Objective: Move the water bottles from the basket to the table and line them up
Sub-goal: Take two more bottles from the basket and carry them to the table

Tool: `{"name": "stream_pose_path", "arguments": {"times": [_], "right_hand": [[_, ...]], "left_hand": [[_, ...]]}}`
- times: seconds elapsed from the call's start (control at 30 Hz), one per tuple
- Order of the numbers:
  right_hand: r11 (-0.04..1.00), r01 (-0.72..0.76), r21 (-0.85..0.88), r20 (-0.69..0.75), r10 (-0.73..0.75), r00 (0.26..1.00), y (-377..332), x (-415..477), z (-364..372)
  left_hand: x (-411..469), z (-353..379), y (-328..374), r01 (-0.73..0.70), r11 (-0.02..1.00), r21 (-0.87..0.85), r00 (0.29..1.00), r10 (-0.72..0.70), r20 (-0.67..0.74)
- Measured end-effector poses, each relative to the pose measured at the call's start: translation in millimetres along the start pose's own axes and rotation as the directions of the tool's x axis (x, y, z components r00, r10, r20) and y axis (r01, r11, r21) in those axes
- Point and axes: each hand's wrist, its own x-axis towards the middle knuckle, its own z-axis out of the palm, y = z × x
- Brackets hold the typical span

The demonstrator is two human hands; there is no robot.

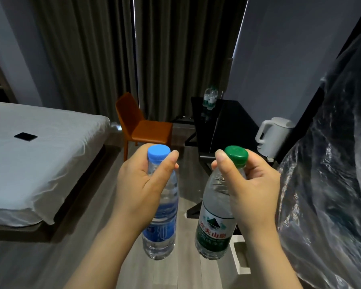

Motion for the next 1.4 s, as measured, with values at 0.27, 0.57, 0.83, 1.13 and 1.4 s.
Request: {"name": "stream_pose_path", "arguments": {"times": [0.27, 0.57, 0.83, 1.13, 1.4], "right_hand": [[1.0, 0.003, -0.022, -0.022, -0.003, 1.0, 56, 80, 76], [0.999, -0.03, -0.035, -0.046, 0.028, 0.999, 112, 173, 169], [0.998, -0.048, -0.047, -0.06, 0.045, 0.997, 177, 248, 200], [1.0, -0.026, -0.003, -0.054, 0.026, 0.998, 255, 374, 211], [0.999, -0.04, -0.028, -0.051, 0.038, 0.998, 316, 455, 210]], "left_hand": [[106, 3, -71, -0.025, 0.999, -0.022, 1.0, 0.024, -0.007], [235, 0, -150, -0.019, 0.999, -0.042, 1.0, 0.02, 0.021], [317, 39, -207, -0.001, 0.998, -0.058, 0.998, 0.004, 0.062], [428, 115, -246, -0.033, 0.999, -0.01, 0.998, 0.033, 0.059], [500, 180, -277, 0.051, 0.997, -0.058, 0.997, -0.048, 0.056]]}}
